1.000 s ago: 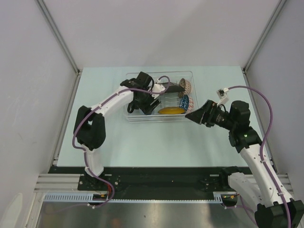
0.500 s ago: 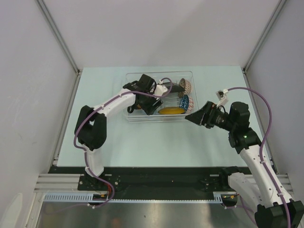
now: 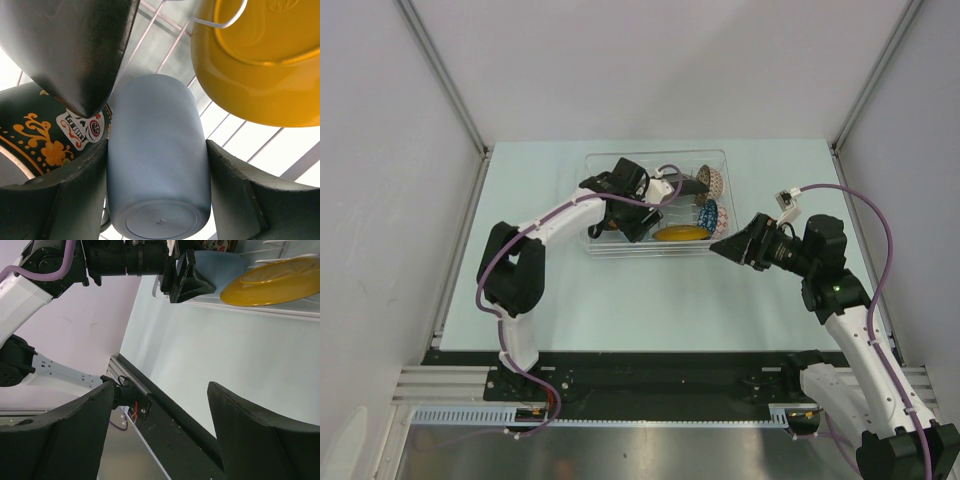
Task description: Load the mixed dishes into the dish rack
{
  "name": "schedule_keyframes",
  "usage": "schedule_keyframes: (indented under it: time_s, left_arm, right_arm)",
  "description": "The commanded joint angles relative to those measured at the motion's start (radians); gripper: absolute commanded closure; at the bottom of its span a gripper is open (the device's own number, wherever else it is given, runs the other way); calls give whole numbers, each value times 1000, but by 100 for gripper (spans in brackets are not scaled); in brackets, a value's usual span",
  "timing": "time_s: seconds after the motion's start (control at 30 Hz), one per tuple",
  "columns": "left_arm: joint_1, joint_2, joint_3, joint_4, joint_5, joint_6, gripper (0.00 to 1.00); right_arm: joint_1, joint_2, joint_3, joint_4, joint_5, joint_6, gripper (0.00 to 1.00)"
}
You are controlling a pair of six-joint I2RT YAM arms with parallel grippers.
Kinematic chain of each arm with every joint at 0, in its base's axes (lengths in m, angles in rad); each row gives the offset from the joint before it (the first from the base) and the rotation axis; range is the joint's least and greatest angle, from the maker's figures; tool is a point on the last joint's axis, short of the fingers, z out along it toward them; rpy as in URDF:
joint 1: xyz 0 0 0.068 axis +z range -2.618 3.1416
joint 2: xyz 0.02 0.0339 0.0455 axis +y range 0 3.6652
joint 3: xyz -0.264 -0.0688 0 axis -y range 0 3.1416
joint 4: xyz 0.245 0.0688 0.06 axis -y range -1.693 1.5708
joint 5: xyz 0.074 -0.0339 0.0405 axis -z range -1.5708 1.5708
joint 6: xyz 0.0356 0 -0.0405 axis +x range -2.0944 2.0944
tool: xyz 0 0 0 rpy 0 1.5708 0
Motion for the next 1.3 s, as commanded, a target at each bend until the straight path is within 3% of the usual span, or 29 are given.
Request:
schedule_keyframes:
  time_s: [0.0, 0.13, 0.73, 1.13, 1.17, 1.2, 1.27]
  left_arm:
    - [-29, -3, -29, -78, 18, 14, 27]
    - [-33, 0, -30, -76, 21, 12, 0]
    - [-40, -141, -20, -121, 62, -23, 0]
    - [-34, -461, -3, -210, 45, -84, 0]
    - [-27, -487, -12, -205, 32, -97, 0]
    - [-21, -548, -48, -181, -8, -107, 0]
    - [-12, -610, -113, -135, -82, -175, 0]
  right_arm:
    - [-3, -16, 2, 32, -13, 5, 20]
    - [-1, -16, 1, 38, -16, 8, 20]
    - [3, -19, 1, 46, -24, 19, 20]
    - [11, -22, 8, 15, 55, -19, 13]
    - [17, -22, 16, -2, 77, -48, 10]
    - [31, -15, 28, -23, 135, -74, 1]
    - [83, -7, 76, -89, 199, -111, 0]
